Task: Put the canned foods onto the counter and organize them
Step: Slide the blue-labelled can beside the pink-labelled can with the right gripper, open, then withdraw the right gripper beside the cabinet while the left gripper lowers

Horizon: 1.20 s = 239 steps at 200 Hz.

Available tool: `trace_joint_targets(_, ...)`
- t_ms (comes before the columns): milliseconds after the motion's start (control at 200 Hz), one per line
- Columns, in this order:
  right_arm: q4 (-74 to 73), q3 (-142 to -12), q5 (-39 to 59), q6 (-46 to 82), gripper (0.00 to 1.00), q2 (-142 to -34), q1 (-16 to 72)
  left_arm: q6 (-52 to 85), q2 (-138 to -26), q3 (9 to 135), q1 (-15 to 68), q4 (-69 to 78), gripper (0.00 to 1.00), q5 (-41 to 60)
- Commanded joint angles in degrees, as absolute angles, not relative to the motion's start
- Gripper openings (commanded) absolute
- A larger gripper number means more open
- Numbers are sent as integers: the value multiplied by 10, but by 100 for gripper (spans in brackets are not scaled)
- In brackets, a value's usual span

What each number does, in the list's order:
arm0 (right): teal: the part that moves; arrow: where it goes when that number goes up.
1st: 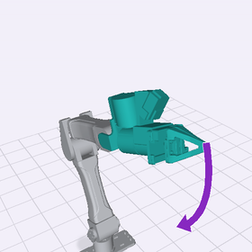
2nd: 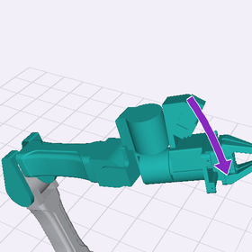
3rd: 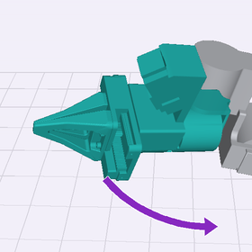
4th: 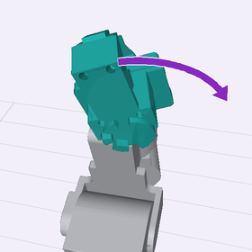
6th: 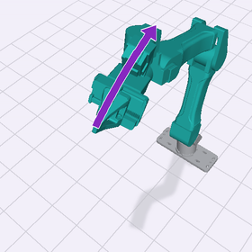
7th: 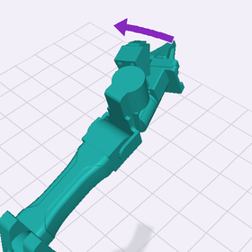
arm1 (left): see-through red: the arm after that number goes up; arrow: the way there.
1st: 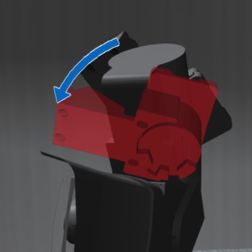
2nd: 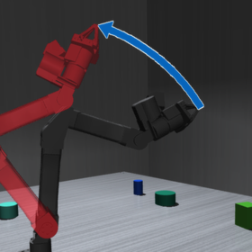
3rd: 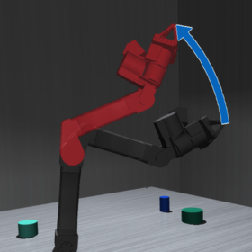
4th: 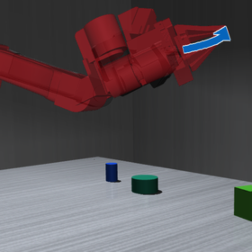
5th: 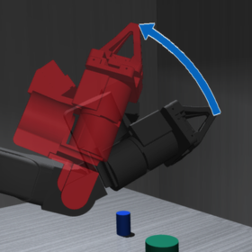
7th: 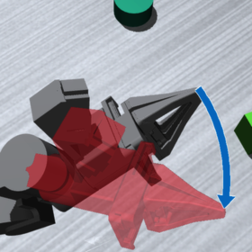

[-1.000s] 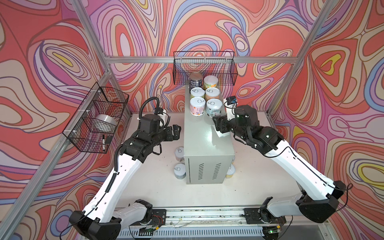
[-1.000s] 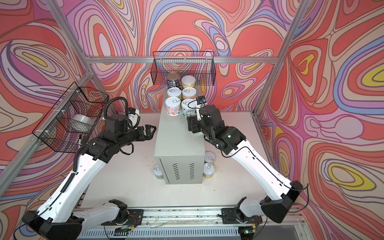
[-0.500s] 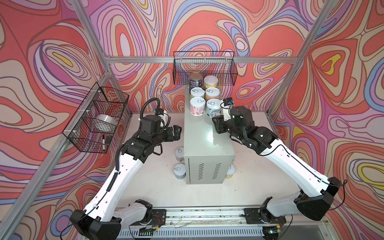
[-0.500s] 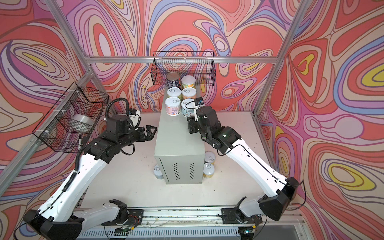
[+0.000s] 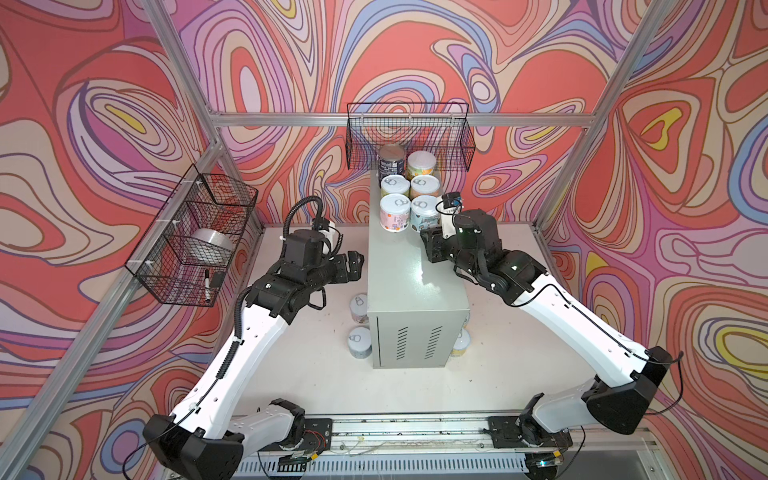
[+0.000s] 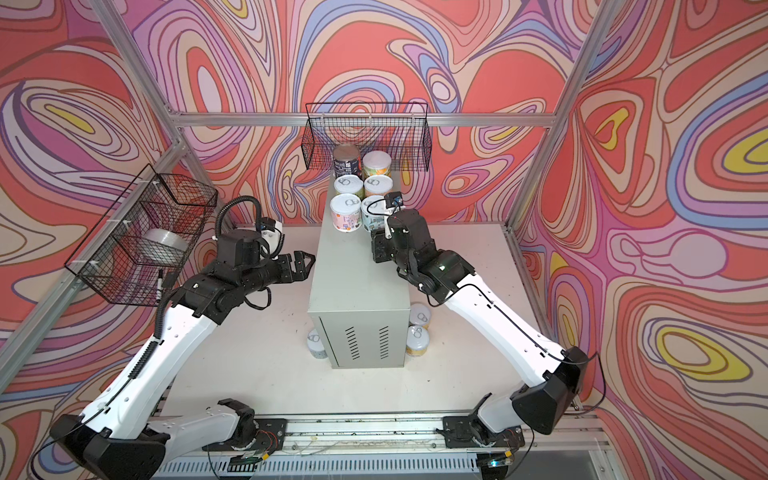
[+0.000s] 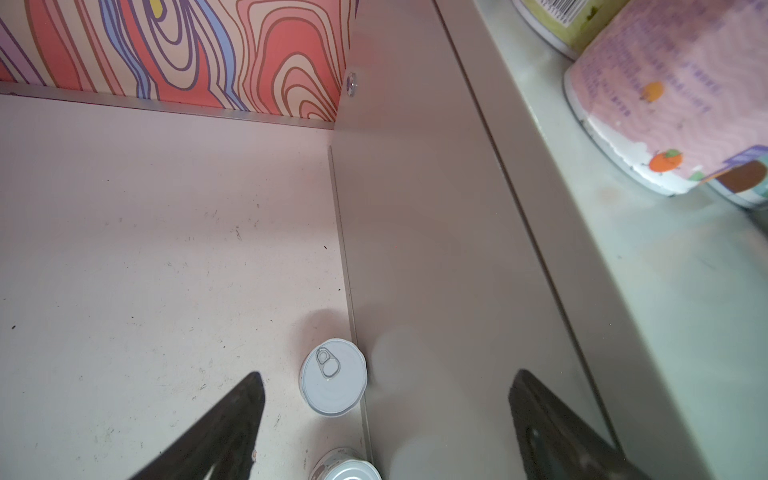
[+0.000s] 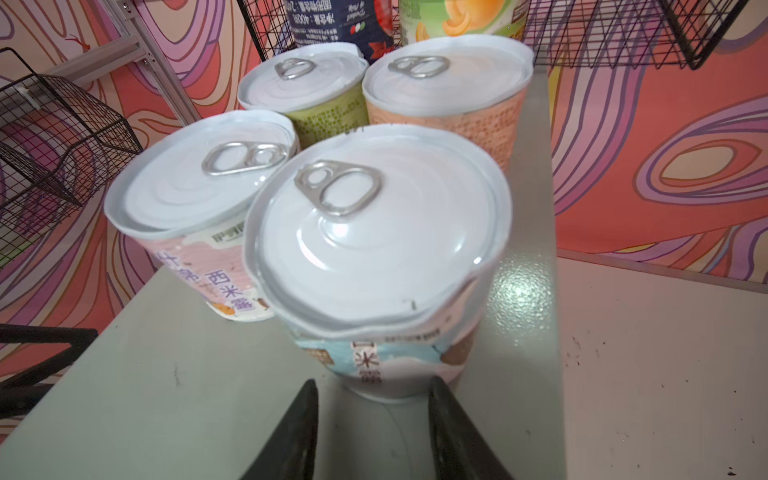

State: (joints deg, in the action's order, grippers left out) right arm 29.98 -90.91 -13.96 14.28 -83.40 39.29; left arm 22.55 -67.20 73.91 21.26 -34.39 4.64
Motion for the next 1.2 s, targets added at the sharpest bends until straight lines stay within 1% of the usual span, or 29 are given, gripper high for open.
trace_joint_targets(0, 310, -907, -152, 152, 44, -839, 388, 223, -670, 729, 208, -333, 93, 38)
trace_joint_targets(205, 310, -904, -165, 168, 51, -840, 388, 220, -674, 729, 207, -338, 96, 40)
trace_joint_targets(356, 316, -903, -187, 173, 52, -836, 388, 220, -672, 726, 208, -345, 100, 27)
trace_joint_targets(446, 333, -913, -208, 174, 52, -835, 388, 223, -671, 724, 208, -353, 100, 14)
trace_joint_targets(626, 356, -919, -243, 177, 57, -807, 388, 223, -666, 716, 207, -361, 100, -19)
trace_joint_targets(731, 373, -913, -243, 181, 61, -762, 388, 214, -638, 688, 208, -347, 100, -25)
trace_joint_targets(831, 425, -910, -264, 194, 69, -715, 388, 237, -604, 664, 208, -352, 100, -31)
trace_joint_targets(967, 528, -902, -304, 235, 76, -667, 388, 263, -587, 667, 208, -433, 100, -8)
trace_joint_targets(1107, 604, -851, -338, 287, 82, -619, 388, 273, -522, 598, 208, -440, 100, -2)
trace_joint_targets(1192, 626, -805, -332, 318, 85, -599, 388, 284, -478, 559, 208, -439, 100, -7)
